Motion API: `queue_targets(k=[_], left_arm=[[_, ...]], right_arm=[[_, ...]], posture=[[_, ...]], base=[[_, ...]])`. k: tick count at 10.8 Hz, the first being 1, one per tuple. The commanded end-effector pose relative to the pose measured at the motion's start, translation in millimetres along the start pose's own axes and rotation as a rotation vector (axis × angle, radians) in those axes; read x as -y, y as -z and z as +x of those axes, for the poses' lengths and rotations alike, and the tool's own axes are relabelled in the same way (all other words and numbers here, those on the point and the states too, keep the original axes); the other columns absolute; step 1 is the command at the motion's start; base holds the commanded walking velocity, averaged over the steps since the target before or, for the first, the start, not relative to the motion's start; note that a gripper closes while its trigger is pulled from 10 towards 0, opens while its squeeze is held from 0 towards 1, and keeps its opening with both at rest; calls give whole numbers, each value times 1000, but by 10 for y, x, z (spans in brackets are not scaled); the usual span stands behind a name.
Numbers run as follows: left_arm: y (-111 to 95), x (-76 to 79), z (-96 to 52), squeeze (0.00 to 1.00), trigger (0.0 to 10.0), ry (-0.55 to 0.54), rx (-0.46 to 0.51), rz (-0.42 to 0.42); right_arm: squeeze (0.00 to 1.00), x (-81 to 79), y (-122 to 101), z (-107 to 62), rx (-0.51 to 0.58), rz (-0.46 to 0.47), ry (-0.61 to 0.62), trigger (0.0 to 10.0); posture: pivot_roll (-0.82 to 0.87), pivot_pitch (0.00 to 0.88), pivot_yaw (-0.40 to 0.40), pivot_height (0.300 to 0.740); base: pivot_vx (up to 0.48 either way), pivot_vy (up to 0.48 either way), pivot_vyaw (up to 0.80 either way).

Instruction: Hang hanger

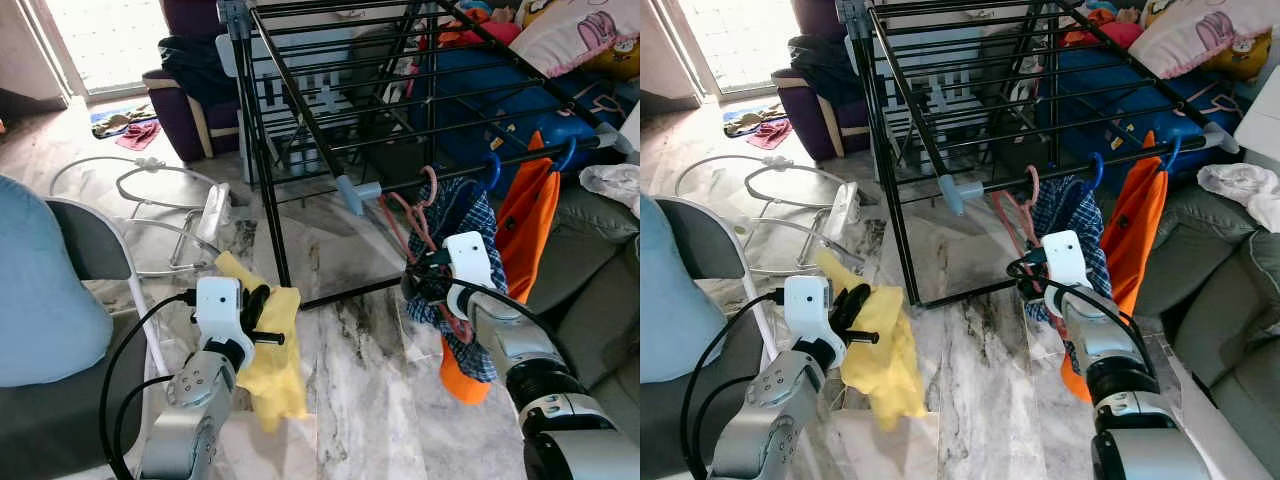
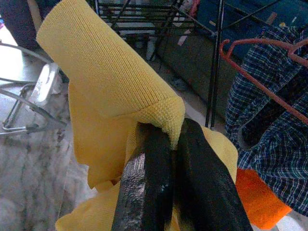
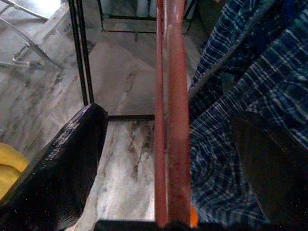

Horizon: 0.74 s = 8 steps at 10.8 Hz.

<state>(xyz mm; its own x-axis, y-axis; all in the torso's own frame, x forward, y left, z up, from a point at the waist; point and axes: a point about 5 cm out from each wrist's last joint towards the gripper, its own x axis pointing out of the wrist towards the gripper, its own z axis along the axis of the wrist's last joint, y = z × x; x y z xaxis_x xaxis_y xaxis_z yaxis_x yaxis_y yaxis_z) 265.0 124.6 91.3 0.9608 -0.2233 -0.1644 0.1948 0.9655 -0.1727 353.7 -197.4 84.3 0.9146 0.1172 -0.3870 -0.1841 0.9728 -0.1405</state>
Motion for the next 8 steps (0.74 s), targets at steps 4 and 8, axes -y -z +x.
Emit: queue_targets(k=[4,8], left_arm=[[-71,58,73,0,10000,22,25,13],[-53,59,65,0,10000,19,21,13]], right_arm=[[0,217,-138,-20,47,-24,79,10000],[0,143,-292,41,85,-50,56,10000]], posture=[[-84,10,26,740],[-79,14,20,740]], base=[[0,0,0],[0,0,0]])
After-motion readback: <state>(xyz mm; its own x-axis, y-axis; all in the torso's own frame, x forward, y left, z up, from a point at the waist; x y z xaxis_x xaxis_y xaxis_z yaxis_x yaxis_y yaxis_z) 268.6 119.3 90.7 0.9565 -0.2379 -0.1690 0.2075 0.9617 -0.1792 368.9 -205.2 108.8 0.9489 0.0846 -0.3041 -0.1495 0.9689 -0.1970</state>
